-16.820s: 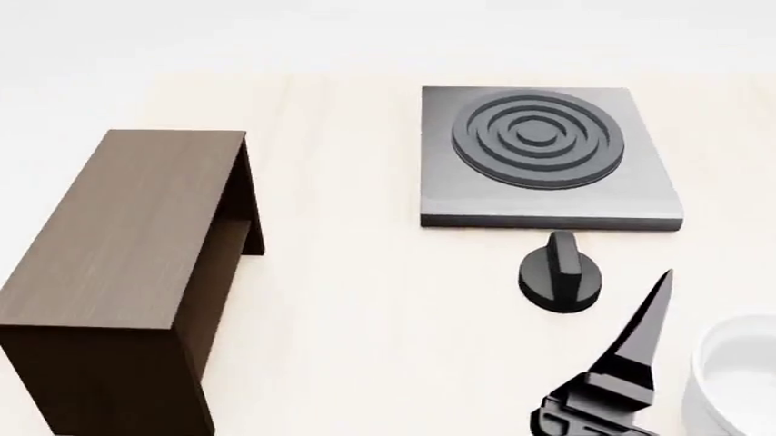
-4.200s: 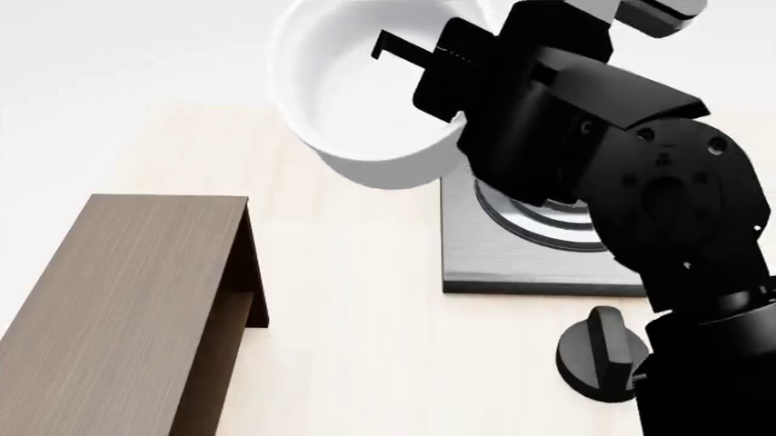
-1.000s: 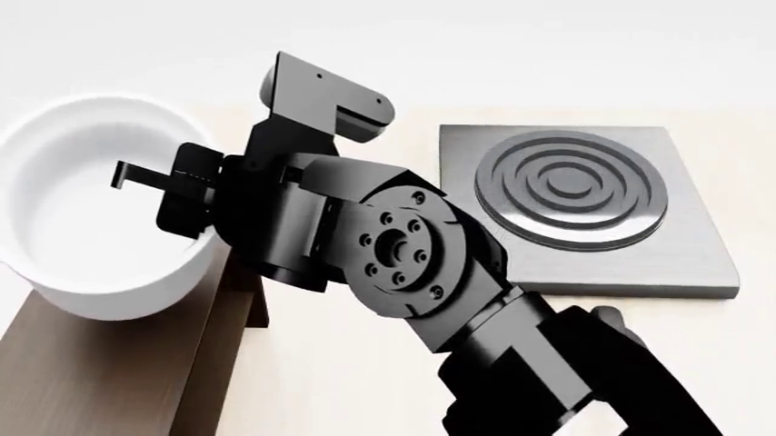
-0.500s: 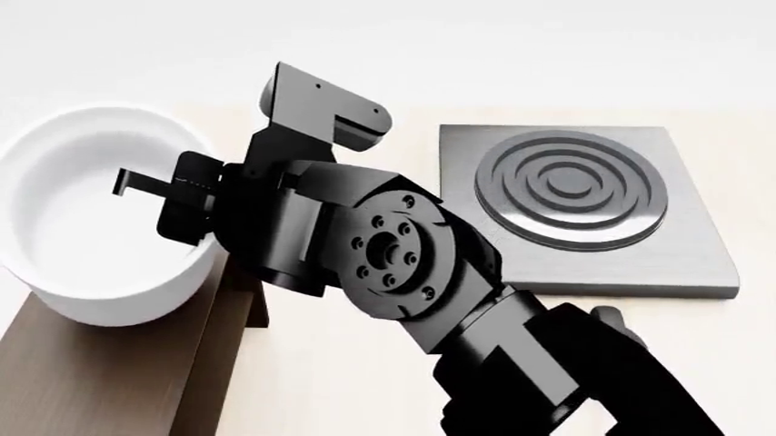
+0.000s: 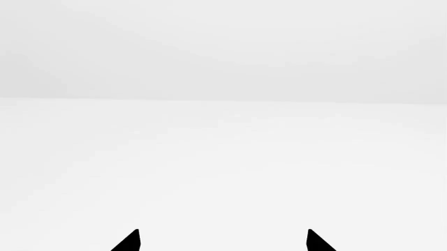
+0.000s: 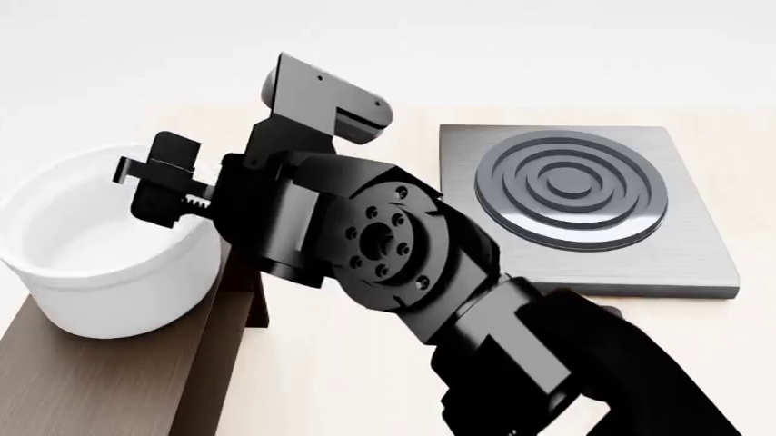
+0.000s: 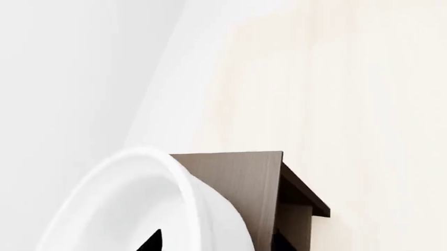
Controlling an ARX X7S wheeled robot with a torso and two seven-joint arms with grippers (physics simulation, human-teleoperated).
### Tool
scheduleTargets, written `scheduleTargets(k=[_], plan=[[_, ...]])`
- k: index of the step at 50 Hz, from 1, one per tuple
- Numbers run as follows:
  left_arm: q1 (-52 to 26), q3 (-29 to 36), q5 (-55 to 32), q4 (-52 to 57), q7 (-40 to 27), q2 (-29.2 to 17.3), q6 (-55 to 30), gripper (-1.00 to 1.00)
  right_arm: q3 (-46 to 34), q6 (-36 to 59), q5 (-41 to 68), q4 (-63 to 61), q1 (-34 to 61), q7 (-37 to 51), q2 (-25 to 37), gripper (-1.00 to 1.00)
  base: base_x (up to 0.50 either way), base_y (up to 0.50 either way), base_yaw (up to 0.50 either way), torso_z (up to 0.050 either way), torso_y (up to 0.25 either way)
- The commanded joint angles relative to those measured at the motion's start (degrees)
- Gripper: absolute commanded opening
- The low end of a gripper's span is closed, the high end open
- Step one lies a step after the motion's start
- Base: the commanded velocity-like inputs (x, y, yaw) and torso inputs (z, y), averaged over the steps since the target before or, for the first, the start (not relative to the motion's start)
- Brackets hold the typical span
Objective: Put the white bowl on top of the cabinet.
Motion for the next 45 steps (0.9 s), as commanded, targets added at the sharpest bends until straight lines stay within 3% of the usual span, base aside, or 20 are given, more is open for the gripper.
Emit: scheduleTargets(k=[1, 22, 45], plan=[[0.2, -1.1, 0.7, -0.1, 1.7, 1.2, 0.7, 1.00, -0.3, -1.5, 0.7, 1.1, 1.3, -1.9, -1.1, 1.00, 0.00, 0.00, 0.00, 0.000, 0.000], [0.1, -1.1, 0.5, -0.3, 1.8, 1.1, 0.9, 1.00, -0.8, -3.3, 2.2, -3.3, 1.3, -0.2, 0.9, 1.00, 0.00, 0.00, 0.00, 0.000, 0.000], [0.1, -0.7, 0.6, -0.2, 1.7, 1.1, 0.9, 1.00, 3.5, -9.4, -1.2, -26.9, 3.6, 10.1, 12.2, 1.00, 0.00, 0.00, 0.00, 0.000, 0.000]])
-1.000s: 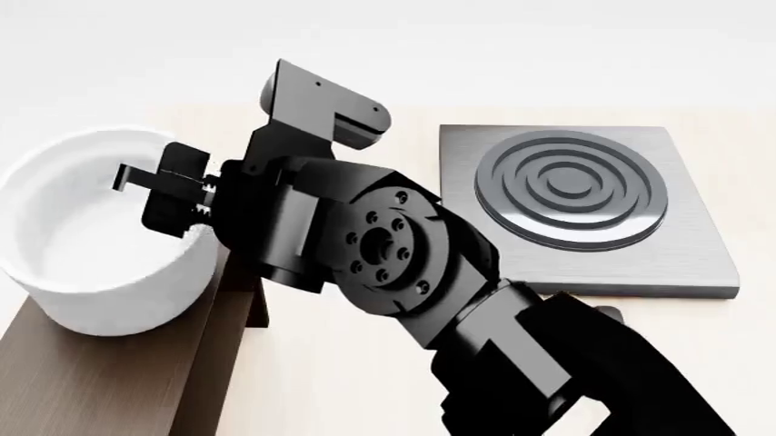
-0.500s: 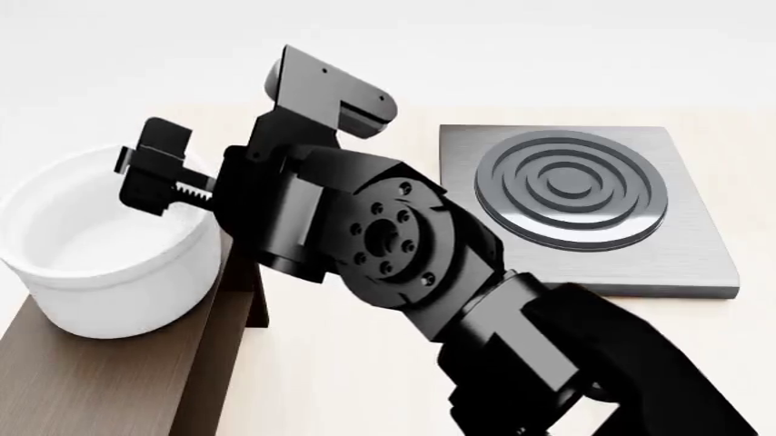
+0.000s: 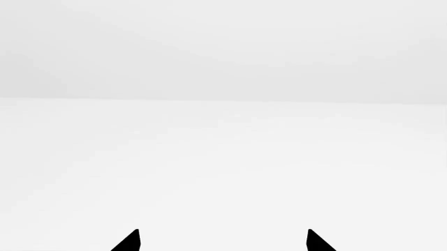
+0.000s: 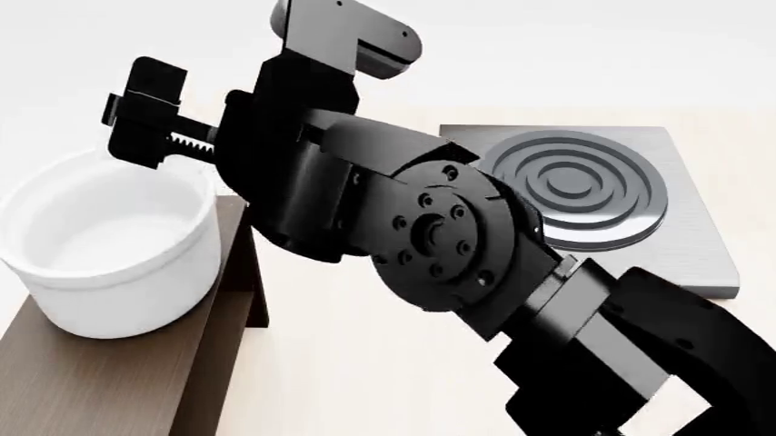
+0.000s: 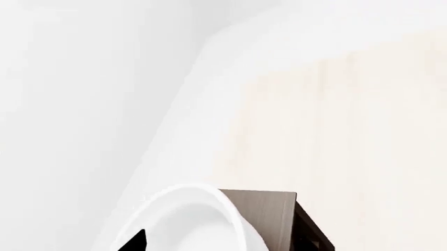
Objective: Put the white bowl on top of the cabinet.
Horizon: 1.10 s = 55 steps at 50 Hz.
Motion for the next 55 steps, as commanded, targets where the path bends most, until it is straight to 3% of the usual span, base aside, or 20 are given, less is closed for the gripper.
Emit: scheduleTargets(k=[1, 28, 55], plan=[[-0.1, -1.0, 0.7, -0.3, 1.8, 1.2, 0.6, 1.00, 2.7, -3.5, -3.8, -10.2, 0.6, 3.4, 4.5, 1.00, 0.00, 0.00, 0.00, 0.000, 0.000], [-0.2, -0.8, 0.7, -0.3, 1.7, 1.0, 0.6, 1.00, 8.8, -9.4, -8.8, -31.0, 2.0, 15.1, 18.7, 1.00, 0.00, 0.00, 0.00, 0.000, 0.000], [-0.5, -0.3, 1.0, -0.4, 1.5, 0.9, 0.5, 1.00, 14.0, -12.4, -9.4, -41.8, 3.6, 21.9, 26.1, 1.00, 0.00, 0.00, 0.00, 0.000, 0.000]])
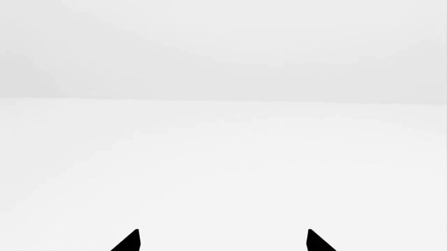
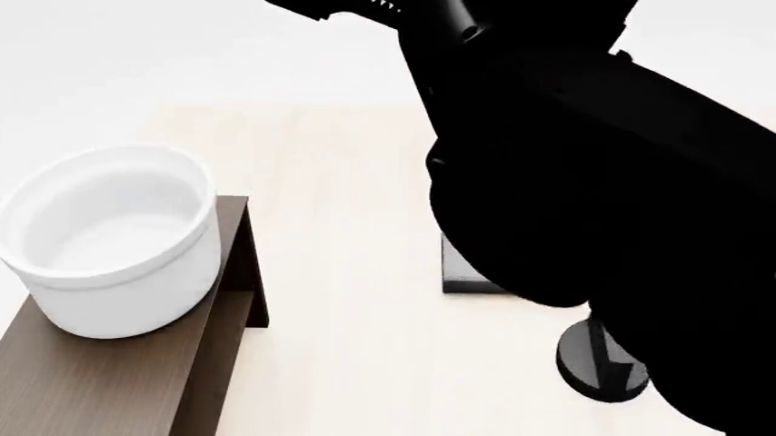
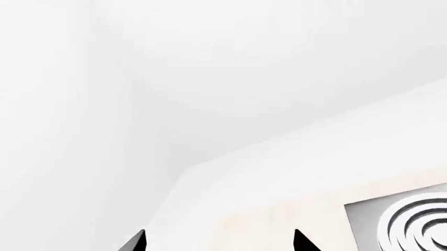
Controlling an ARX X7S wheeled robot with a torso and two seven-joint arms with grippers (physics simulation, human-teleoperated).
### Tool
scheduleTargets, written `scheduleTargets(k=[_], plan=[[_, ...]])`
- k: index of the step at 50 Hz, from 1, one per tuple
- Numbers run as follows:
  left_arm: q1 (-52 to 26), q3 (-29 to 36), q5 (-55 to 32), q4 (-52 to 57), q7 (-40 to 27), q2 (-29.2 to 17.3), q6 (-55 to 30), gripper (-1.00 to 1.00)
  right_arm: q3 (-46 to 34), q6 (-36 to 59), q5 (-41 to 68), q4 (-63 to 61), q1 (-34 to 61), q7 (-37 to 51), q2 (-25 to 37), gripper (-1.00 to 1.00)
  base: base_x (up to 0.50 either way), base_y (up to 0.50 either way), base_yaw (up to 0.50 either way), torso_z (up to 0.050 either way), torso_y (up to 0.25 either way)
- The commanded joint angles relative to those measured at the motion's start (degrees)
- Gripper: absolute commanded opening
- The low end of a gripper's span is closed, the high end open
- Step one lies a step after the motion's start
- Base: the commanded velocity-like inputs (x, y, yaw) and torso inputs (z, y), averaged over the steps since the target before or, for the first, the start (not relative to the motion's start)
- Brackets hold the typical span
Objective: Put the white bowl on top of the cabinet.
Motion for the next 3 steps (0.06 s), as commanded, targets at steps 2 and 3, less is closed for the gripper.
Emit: scheduleTargets(k=[2, 3], plan=[[0.0, -1.0, 0.8, -0.3, 1.7, 1.2, 0.6, 1.00, 3.6, -1.5, -1.2, -5.3, 1.3, 2.2, 2.3, 1.00, 0.00, 0.00, 0.00, 0.000, 0.000], [0.0, -1.0, 0.8, -0.2, 1.7, 1.2, 0.7, 1.00, 4.1, -1.6, -1.0, -6.1, 1.5, 2.7, 2.7, 1.00, 0.00, 0.00, 0.00, 0.000, 0.000]])
